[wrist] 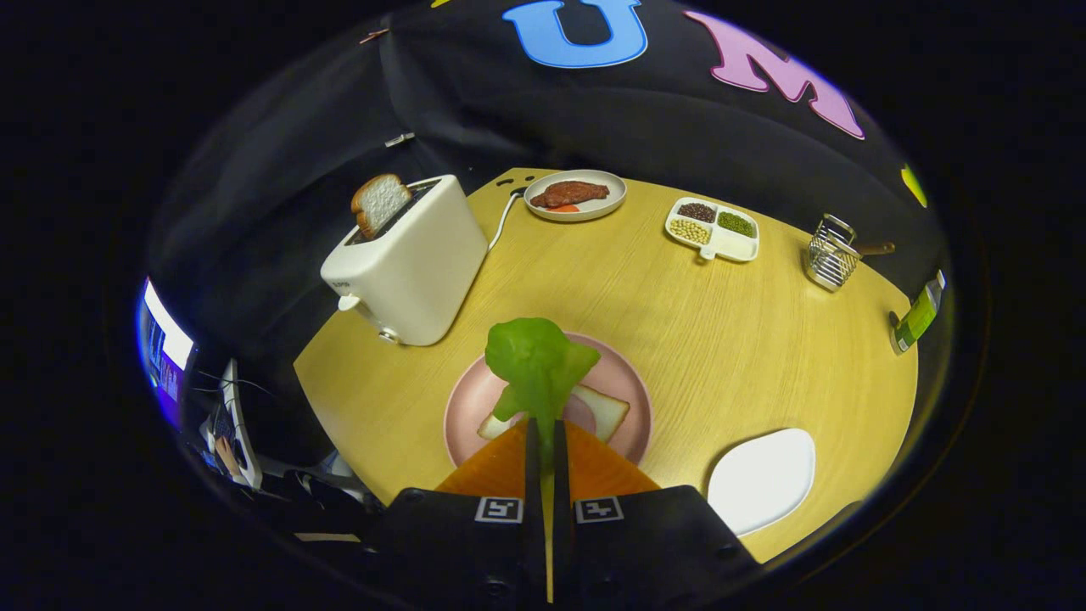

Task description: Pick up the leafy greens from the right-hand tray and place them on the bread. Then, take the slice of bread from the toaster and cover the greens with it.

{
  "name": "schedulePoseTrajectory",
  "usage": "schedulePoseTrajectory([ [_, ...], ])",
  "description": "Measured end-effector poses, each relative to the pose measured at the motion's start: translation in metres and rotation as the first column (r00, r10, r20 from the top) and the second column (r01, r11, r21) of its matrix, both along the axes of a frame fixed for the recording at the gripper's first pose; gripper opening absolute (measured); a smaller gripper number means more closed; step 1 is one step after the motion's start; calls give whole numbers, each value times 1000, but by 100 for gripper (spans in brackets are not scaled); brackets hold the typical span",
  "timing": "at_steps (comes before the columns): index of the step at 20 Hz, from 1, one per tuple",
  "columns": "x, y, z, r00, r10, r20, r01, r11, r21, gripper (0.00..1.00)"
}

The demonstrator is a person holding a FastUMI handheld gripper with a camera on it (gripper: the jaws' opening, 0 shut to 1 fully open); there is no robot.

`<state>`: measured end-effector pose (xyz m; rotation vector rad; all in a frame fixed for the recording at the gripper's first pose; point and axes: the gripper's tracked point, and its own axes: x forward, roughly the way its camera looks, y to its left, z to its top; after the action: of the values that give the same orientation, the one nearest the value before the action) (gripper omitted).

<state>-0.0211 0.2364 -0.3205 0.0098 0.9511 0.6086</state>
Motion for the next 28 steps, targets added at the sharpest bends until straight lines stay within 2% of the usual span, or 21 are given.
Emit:
schedulePoseTrajectory([
  [4, 4, 9, -9, 1000, -14, -8, 14, 1000, -22, 10],
  [8, 14, 4, -8, 997, -70, 23, 71, 997, -38, 81],
  [9, 14, 4, -9, 997, -75, 26, 76, 996, -44, 84],
  [17, 10, 4, 19, 993, -96, 70, 98, 995, -25, 82],
  [23, 32, 45, 101, 977, -85, 194, 72, 995, 72, 82],
  [28, 54, 113, 180, 953, -33, 300, -10, 990, 141, 82],
])
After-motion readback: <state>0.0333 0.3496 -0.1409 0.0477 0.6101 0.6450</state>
